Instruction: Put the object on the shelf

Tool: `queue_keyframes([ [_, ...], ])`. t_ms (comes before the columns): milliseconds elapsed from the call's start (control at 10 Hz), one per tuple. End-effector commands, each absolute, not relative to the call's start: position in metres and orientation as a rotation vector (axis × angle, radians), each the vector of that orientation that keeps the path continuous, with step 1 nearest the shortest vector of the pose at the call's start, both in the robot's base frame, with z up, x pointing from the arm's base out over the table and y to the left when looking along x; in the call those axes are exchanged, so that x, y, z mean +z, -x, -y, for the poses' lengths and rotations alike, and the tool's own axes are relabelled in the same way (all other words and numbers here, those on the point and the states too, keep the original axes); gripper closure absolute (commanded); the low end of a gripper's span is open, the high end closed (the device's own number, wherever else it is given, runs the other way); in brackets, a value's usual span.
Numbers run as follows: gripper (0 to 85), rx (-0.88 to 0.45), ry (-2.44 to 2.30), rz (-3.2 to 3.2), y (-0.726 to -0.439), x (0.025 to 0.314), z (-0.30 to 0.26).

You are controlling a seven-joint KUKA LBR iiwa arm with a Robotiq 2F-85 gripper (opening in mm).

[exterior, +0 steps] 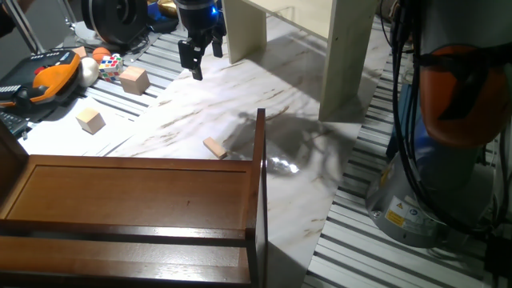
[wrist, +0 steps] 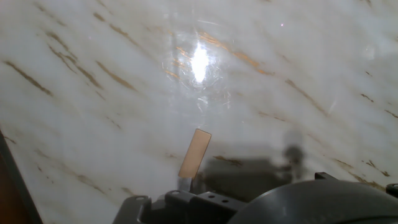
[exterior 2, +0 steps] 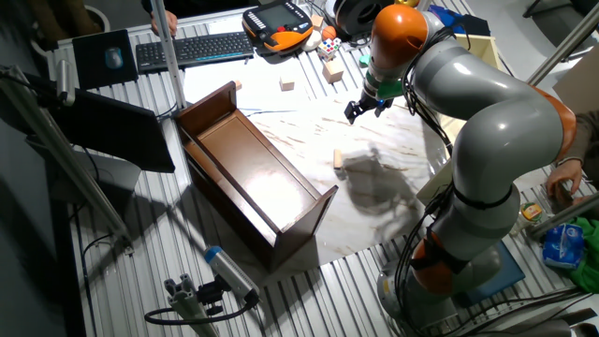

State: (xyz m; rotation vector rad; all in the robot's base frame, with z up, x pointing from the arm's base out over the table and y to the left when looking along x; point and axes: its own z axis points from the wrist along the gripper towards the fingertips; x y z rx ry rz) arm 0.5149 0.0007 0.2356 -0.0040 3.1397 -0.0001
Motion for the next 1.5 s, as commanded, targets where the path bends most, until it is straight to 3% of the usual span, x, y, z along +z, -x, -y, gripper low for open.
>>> queue_keyframes([
  [0, 85.0, -0.07, 0.123, -3.384, -0.515, 0.236, -0.001],
  [900, 85.0, -0.094, 0.037, -3.4, -0.522, 0.223, -0.011],
  [1000, 68.0, -0.105, -0.013, -3.394, -0.523, 0.213, -0.014],
  [1100, 68.0, -0.113, -0.07, -3.396, -0.525, 0.201, -0.018],
  [1200, 51.0, -0.117, -0.131, -3.384, -0.527, 0.183, -0.024],
  [1300, 51.0, -0.115, -0.188, -3.365, -0.528, 0.166, -0.03],
  [1400, 34.0, -0.13, -0.251, -3.329, -0.529, 0.15, -0.036],
])
